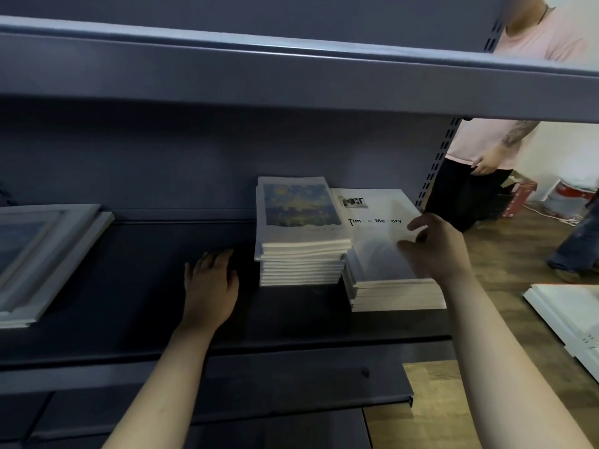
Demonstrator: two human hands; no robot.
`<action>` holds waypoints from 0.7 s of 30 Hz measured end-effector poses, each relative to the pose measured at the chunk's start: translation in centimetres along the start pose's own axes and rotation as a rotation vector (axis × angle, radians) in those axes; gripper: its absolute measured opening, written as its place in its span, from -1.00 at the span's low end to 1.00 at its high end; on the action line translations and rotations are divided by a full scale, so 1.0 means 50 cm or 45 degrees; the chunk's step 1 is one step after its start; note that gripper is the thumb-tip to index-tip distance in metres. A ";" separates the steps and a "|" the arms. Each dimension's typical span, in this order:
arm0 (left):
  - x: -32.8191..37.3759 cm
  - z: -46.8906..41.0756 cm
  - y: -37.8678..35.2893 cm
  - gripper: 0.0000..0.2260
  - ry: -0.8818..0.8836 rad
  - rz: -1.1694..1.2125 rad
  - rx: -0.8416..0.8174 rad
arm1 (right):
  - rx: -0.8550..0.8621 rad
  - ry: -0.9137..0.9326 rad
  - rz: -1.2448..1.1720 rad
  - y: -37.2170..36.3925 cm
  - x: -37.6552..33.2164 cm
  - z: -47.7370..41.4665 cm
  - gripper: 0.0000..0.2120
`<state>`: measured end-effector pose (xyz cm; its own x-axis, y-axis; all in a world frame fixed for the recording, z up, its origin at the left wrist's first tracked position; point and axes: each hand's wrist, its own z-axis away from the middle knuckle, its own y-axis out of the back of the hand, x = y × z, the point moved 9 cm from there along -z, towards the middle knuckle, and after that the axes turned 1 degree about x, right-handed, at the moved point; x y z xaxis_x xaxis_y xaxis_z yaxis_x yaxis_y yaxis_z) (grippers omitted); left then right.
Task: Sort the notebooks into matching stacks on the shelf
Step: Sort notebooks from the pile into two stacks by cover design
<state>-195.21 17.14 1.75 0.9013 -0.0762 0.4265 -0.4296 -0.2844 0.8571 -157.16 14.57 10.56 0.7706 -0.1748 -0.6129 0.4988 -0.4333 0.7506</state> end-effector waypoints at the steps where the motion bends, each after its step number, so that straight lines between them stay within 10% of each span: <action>1: -0.002 0.001 0.003 -0.58 -0.010 0.004 -0.007 | 0.003 0.003 -0.059 -0.009 -0.011 0.008 -0.72; 21: -0.432 0.034 0.324 -0.62 0.540 -0.368 0.266 | -0.369 0.336 -0.430 -0.273 -0.371 0.214 -0.92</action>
<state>-221.52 12.53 5.95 0.8608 0.4125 0.2982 -0.1088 -0.4231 0.8995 -182.51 14.25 9.05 0.6026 0.1781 -0.7779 0.7978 -0.1573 0.5820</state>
